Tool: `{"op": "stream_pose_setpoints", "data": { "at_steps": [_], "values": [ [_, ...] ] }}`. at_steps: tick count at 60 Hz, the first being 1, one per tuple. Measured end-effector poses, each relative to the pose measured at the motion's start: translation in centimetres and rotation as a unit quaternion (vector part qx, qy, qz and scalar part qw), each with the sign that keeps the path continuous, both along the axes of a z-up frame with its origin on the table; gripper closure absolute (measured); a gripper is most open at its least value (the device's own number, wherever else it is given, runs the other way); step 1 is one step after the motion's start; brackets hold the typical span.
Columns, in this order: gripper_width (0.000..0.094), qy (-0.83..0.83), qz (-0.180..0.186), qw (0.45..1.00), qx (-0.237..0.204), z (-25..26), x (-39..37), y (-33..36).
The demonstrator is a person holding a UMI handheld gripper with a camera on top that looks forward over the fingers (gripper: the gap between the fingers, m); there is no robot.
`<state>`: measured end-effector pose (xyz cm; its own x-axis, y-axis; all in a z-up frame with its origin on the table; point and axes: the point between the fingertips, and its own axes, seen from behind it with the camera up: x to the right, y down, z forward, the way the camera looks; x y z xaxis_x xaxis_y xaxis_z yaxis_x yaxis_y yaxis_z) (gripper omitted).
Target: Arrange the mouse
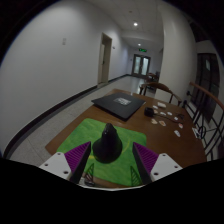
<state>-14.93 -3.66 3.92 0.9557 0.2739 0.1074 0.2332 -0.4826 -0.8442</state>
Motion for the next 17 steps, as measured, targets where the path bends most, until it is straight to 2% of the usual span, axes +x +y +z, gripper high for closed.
{"op": "stream_pose_setpoints", "data": {
  "at_steps": [17],
  "values": [
    [0.0083, 0.061, 0.038, 0.997, -0.042, 1.2, 6.7, -9.5]
  ]
}}
